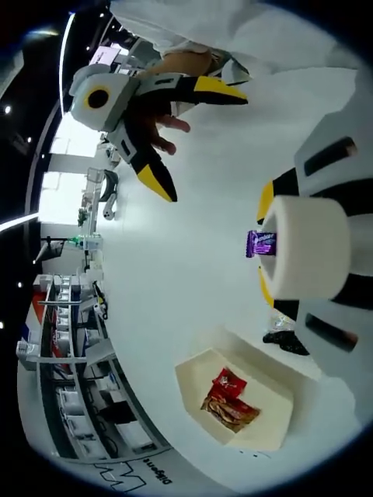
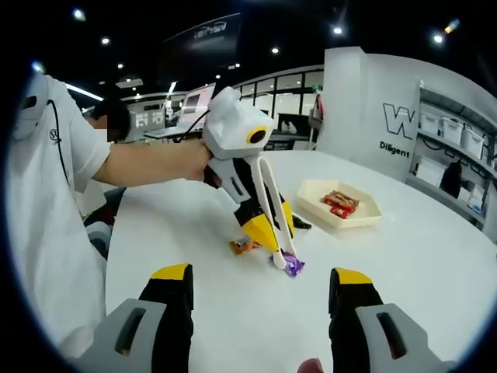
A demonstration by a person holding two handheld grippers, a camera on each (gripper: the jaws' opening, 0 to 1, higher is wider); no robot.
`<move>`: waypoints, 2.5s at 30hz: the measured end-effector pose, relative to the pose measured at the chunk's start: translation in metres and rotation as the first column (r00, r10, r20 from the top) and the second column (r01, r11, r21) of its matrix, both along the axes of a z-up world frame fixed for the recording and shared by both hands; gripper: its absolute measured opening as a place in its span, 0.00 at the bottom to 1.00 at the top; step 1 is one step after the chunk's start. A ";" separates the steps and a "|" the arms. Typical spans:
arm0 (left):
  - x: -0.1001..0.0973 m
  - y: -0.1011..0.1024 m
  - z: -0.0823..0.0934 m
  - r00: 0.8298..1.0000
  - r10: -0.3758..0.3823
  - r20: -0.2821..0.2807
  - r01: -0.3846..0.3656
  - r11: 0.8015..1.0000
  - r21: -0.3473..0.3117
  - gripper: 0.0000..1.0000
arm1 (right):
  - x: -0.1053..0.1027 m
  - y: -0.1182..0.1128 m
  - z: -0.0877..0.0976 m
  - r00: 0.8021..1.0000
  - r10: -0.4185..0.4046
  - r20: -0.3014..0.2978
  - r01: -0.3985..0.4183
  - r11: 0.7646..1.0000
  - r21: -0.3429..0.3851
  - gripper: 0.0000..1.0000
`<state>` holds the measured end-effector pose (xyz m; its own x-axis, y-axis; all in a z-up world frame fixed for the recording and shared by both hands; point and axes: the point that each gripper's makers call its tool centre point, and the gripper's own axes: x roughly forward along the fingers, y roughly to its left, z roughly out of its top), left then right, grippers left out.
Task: Place the target food into the container with the food tongs after gripping and lifting it, then release it inside without dropping or visibly crushing the food.
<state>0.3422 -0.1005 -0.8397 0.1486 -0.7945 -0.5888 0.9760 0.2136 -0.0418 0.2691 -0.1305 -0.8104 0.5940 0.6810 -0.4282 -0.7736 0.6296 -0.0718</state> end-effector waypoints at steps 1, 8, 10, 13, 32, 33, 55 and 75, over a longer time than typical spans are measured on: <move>0.000 0.000 0.000 1.000 -0.001 0.000 0.001 1.000 0.000 0.18 | 0.000 0.000 0.000 1.000 0.000 0.000 0.000 1.000 -0.001 0.69; 0.002 0.007 0.011 1.000 -0.005 -0.011 0.004 1.000 -0.024 0.18 | 0.000 0.000 -0.001 1.000 0.000 -0.002 0.000 1.000 0.000 0.68; 0.005 0.011 0.016 1.000 -0.002 0.001 0.002 1.000 -0.023 0.18 | 0.000 0.000 0.000 1.000 0.001 0.000 -0.001 1.000 0.000 0.68; 0.011 0.019 0.025 1.000 0.006 0.005 -0.006 0.999 -0.033 0.18 | 0.000 0.000 0.001 1.000 0.002 0.001 -0.002 1.000 0.000 0.68; 0.050 0.052 0.062 0.997 0.050 0.055 -0.046 0.996 -0.070 0.18 | 0.002 0.004 0.001 1.000 0.010 -0.003 -0.010 1.000 -0.003 0.68; 0.053 0.052 0.062 0.997 0.054 0.054 -0.050 0.996 -0.068 0.18 | 0.002 0.004 0.000 1.000 0.009 -0.003 -0.009 1.000 -0.004 0.68; 0.120 0.064 0.063 0.988 0.117 0.096 -0.113 0.992 -0.051 0.18 | 0.004 0.000 -0.003 1.000 0.002 -0.013 -0.002 1.000 -0.008 0.68; 0.153 0.062 0.029 0.990 0.111 0.091 -0.111 0.994 -0.004 0.18 | 0.006 -0.004 -0.004 1.000 -0.006 -0.021 0.006 1.000 -0.012 0.68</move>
